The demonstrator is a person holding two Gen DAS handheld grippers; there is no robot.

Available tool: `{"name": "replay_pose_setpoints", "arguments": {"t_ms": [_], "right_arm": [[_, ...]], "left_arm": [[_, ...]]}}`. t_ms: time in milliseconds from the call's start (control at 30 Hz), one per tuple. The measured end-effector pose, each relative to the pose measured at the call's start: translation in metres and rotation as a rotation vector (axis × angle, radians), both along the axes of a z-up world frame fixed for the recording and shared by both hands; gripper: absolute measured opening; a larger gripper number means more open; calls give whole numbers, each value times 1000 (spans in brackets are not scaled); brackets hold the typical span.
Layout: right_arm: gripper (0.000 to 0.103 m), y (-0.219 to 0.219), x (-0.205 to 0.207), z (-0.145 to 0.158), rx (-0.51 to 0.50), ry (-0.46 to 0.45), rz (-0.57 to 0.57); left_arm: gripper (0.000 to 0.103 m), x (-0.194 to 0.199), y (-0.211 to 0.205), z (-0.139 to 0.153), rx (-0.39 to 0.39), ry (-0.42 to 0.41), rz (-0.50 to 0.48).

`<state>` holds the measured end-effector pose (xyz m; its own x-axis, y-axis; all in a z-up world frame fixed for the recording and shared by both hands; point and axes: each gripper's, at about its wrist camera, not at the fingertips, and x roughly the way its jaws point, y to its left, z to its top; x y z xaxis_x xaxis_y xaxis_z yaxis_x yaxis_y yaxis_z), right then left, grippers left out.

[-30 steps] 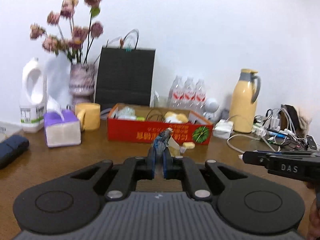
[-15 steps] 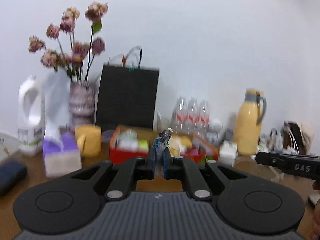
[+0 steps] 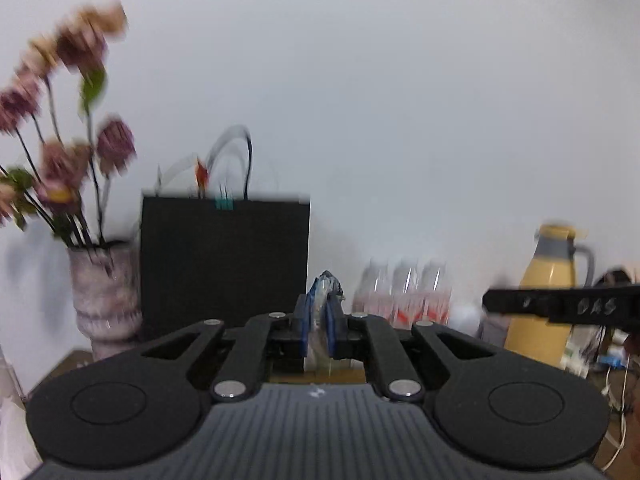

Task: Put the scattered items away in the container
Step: 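Carry the blue packet and clear packet into the box and release both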

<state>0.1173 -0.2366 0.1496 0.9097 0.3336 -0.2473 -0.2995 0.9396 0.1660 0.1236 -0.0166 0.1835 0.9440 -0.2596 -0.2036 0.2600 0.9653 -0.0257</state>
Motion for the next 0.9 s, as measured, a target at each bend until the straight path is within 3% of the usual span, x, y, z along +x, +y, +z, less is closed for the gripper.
{"name": "replay_pose_setpoints", "arguments": {"t_ms": [100, 167, 233, 367, 567, 633, 733, 867, 900], "right_arm": [[17, 2, 30, -3, -33, 115, 25], [17, 0, 66, -5, -66, 279, 63], [17, -1, 102, -11, -96, 422, 89], [17, 11, 156, -43, -222, 625, 68], [18, 14, 198, -90, -258, 791, 34], [27, 16, 203, -103, -286, 821, 15], [45, 16, 200, -111, -308, 826, -2], [56, 6, 203, -106, -282, 852, -30], [59, 4, 204, -98, -260, 858, -37]], "left_arm": [[9, 42, -6, -8, 67, 178, 35], [9, 79, -10, -10, 113, 358, 36], [9, 117, -9, -17, 90, 522, -10], [9, 160, -15, -43, 93, 701, -36], [13, 186, -25, -73, 116, 801, -41], [39, 190, -26, -80, 108, 803, -53], [44, 190, -28, -78, 156, 784, -69], [53, 199, -28, -55, 198, 774, -3], [64, 201, -28, -43, 216, 764, 19]]}}
